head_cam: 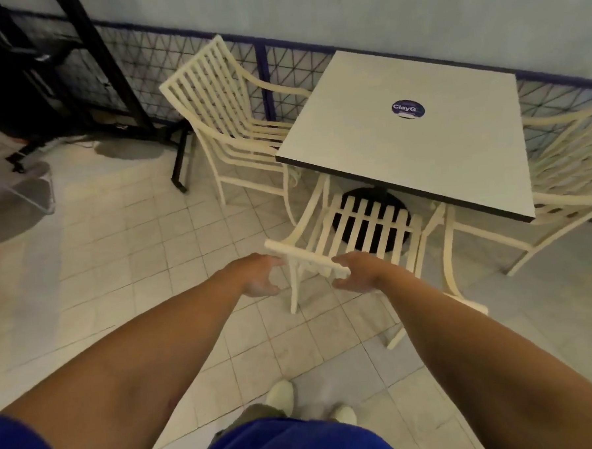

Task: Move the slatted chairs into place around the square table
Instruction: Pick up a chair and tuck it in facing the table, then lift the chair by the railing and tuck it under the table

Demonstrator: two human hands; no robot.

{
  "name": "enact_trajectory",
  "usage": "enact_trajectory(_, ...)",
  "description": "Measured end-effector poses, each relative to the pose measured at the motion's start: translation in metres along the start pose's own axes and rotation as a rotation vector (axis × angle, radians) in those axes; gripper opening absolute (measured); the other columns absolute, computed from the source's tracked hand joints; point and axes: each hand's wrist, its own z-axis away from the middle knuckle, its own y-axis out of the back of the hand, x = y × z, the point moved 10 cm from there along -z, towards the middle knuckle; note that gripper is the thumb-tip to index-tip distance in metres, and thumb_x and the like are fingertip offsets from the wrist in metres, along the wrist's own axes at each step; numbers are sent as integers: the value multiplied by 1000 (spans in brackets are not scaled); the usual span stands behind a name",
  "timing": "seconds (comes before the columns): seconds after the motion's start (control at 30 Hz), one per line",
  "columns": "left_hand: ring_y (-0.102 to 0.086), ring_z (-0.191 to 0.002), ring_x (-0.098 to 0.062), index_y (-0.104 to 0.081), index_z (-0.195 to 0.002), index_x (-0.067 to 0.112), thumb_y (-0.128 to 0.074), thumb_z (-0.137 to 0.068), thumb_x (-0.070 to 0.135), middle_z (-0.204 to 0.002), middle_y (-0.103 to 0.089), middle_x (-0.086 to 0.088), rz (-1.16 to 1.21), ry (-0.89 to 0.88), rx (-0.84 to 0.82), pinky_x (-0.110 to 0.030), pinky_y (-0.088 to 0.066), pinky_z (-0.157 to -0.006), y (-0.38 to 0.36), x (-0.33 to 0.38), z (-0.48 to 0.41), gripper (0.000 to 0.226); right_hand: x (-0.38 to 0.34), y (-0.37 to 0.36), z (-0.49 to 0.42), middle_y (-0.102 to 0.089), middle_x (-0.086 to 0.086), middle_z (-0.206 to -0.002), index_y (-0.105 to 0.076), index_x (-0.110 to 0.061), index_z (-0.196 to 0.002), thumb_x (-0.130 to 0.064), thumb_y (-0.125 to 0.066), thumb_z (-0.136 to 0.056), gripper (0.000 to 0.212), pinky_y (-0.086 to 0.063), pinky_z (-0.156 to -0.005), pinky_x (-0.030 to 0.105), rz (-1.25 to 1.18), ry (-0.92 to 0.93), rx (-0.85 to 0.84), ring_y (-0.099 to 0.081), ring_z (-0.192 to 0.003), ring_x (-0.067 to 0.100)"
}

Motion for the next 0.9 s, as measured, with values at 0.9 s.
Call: enact_trajectory(0.9,-43,-138,-22,-27,-158,31,-67,-95,37,-157,-38,-3,343,332,217,-32,-38,-110,53,-431,166,75,-466,-45,-189,-34,4,-158,-26,-18,-156,-54,-58,-93,80,-33,-111,29,233,399,-139,-42,-137,21)
